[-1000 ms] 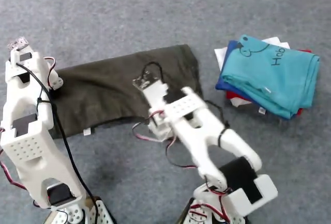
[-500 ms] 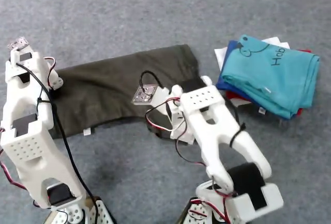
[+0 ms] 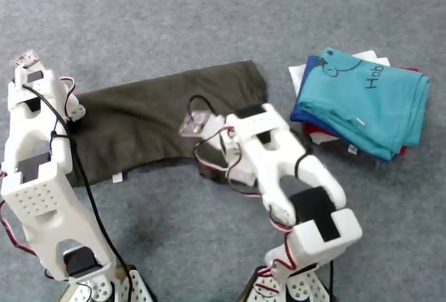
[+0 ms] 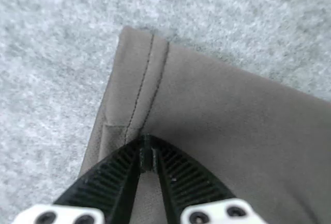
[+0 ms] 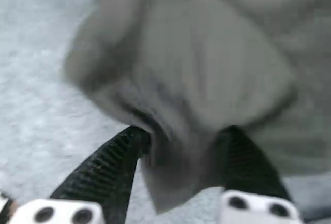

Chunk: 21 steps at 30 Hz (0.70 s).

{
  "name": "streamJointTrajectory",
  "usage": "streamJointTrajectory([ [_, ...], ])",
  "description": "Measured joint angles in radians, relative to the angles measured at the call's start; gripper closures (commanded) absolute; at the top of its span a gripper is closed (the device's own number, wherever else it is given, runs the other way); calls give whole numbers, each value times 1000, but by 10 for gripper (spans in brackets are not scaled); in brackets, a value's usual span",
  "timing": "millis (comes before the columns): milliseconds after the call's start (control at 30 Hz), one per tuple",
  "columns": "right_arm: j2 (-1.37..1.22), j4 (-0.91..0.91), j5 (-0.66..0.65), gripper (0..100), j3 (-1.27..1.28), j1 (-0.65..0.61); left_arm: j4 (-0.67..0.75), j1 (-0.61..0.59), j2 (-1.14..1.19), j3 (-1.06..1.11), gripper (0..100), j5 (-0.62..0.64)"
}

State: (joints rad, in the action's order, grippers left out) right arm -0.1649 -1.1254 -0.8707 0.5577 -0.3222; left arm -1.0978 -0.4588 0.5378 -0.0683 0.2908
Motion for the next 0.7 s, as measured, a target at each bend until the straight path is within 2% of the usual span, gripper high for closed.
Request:
streamJointTrajectory([
  [100,-2,49,0,975,-31,52,0,0,0,0,971,0],
  [233,-44,26,0,985,-101,98,0,0,0,0,971,0],
  [433,-129,-212,-2,985,-367,101,0,0,0,0,971,0],
  [700,-474,-597,-104,985,-1011,100,0,0,0,0,971,0],
])
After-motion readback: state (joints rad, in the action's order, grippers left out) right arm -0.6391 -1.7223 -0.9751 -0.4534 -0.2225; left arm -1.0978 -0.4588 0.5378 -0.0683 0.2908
